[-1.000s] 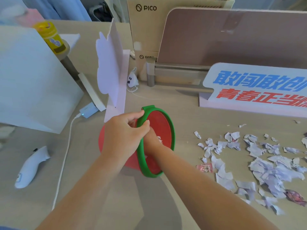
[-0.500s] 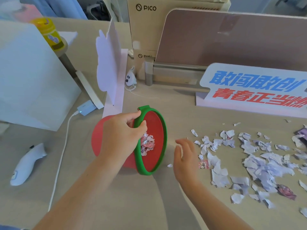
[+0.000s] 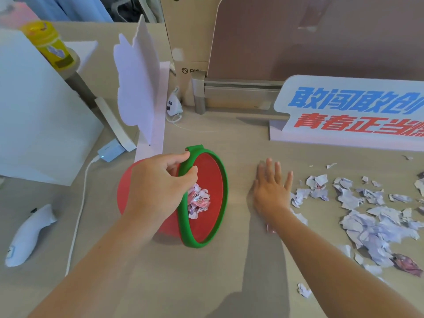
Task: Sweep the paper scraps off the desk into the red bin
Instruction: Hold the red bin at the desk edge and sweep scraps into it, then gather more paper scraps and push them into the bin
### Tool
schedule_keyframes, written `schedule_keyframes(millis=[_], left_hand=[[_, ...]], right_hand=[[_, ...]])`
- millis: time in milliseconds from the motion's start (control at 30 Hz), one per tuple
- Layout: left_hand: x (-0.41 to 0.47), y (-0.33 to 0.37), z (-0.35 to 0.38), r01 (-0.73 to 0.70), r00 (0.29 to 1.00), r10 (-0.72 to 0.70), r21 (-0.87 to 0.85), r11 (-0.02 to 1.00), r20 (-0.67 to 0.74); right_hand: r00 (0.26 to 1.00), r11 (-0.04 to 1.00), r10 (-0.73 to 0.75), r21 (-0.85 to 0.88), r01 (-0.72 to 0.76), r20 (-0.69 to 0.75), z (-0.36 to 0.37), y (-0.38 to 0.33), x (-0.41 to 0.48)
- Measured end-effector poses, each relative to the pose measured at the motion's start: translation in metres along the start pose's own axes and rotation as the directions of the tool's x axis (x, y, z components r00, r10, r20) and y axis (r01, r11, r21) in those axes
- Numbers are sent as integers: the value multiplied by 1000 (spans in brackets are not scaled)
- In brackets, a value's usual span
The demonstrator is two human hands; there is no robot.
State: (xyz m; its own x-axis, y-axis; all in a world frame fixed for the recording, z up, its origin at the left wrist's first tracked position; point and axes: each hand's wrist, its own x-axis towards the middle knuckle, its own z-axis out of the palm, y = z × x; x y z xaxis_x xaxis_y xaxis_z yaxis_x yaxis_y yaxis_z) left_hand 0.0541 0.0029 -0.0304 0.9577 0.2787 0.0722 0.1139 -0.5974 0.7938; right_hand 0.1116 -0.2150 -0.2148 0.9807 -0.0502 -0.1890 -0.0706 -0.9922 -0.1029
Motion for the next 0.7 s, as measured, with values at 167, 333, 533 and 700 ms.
schedule_keyframes(millis=[167, 333, 533, 700], left_hand=[[6, 11, 13, 8, 999, -7, -9, 1000, 40], [5, 31, 32, -91, 993, 92, -20, 996, 73], [-4, 38, 52, -162, 977, 166, -43, 986, 131], [-9, 36, 52, -191, 972, 194, -32, 981, 133]], right_hand=[[993, 999, -35, 40, 30, 110, -6, 26, -30], [994, 993, -70, 96, 62, 79, -9, 52, -77], [996, 974, 9, 226, 12, -92, -7, 59, -108], [999, 993, 40, 109, -39, -7, 9, 61, -99]])
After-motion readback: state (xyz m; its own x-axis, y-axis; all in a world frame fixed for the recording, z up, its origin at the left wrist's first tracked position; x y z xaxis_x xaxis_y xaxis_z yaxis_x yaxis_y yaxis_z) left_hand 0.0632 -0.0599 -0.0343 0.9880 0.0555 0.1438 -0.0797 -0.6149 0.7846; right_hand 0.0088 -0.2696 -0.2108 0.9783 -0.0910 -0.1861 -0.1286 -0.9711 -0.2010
